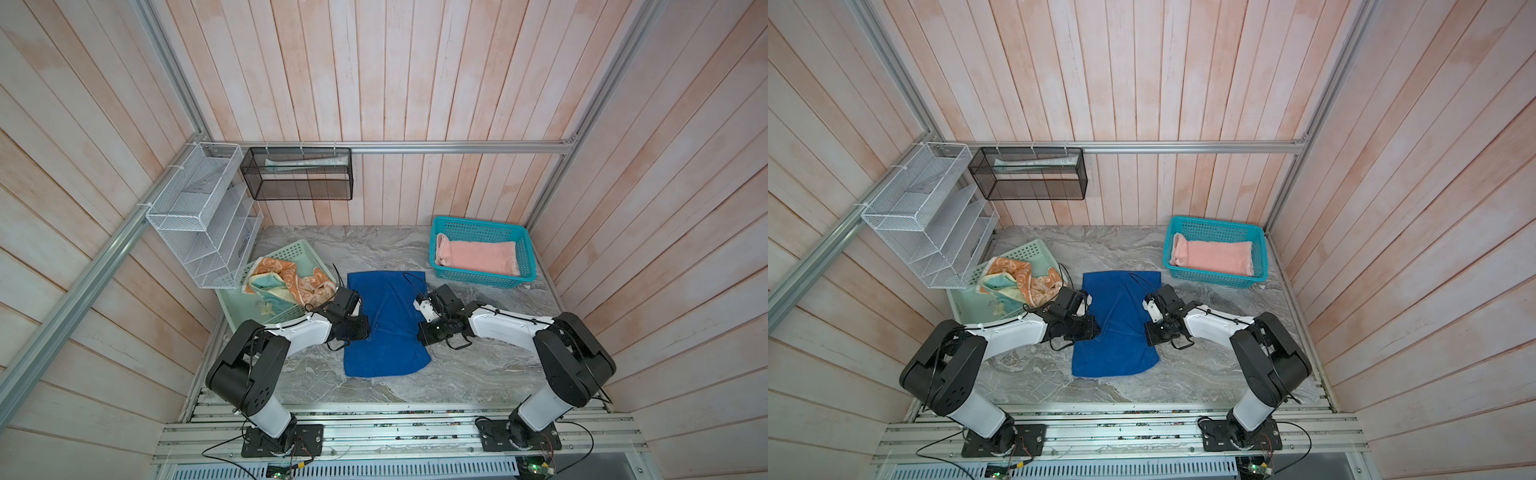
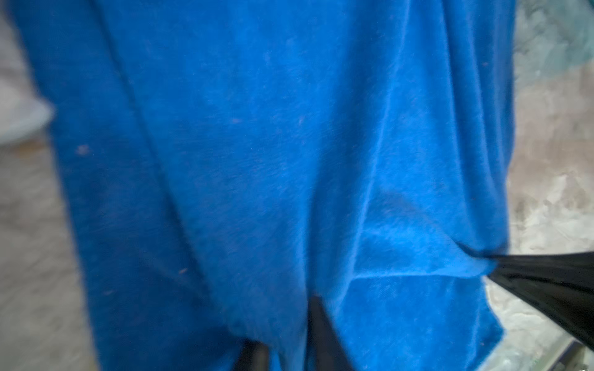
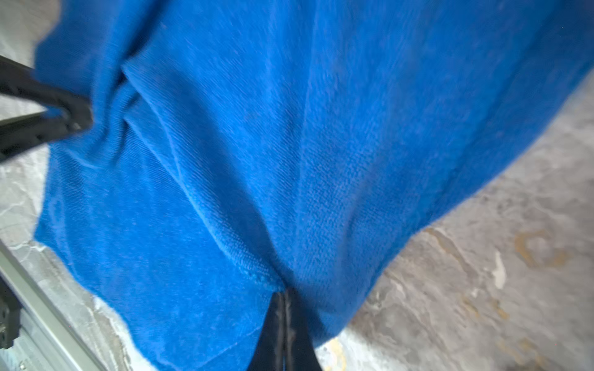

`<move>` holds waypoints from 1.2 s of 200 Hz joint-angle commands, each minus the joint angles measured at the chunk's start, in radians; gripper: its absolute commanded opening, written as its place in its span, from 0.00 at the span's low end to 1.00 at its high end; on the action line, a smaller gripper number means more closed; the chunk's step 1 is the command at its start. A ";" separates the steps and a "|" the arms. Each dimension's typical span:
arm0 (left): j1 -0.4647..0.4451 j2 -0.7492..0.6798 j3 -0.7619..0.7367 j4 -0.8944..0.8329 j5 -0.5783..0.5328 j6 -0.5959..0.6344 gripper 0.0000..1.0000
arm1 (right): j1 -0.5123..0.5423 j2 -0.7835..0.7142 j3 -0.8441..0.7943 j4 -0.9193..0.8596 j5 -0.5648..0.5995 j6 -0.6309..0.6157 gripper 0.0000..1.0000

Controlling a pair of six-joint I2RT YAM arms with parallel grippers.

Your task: Fold and stack the towels

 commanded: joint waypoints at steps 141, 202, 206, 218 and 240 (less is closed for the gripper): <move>-0.549 0.303 0.230 0.223 -0.115 0.220 0.13 | -0.168 0.284 0.324 -0.048 -0.234 -0.155 0.00; -0.610 0.249 0.187 0.222 -0.019 0.293 0.13 | -0.200 0.294 0.352 -0.091 -0.215 -0.188 0.00; -0.611 0.238 0.183 0.225 -0.018 0.292 0.13 | -0.200 0.292 0.352 -0.094 -0.210 -0.191 0.00; -0.611 0.205 0.155 0.249 -0.012 0.288 0.13 | -0.202 0.289 0.353 -0.099 -0.200 -0.198 0.00; -0.611 0.146 0.153 0.226 -0.075 0.273 0.21 | -0.202 0.282 0.342 -0.101 -0.186 -0.205 0.00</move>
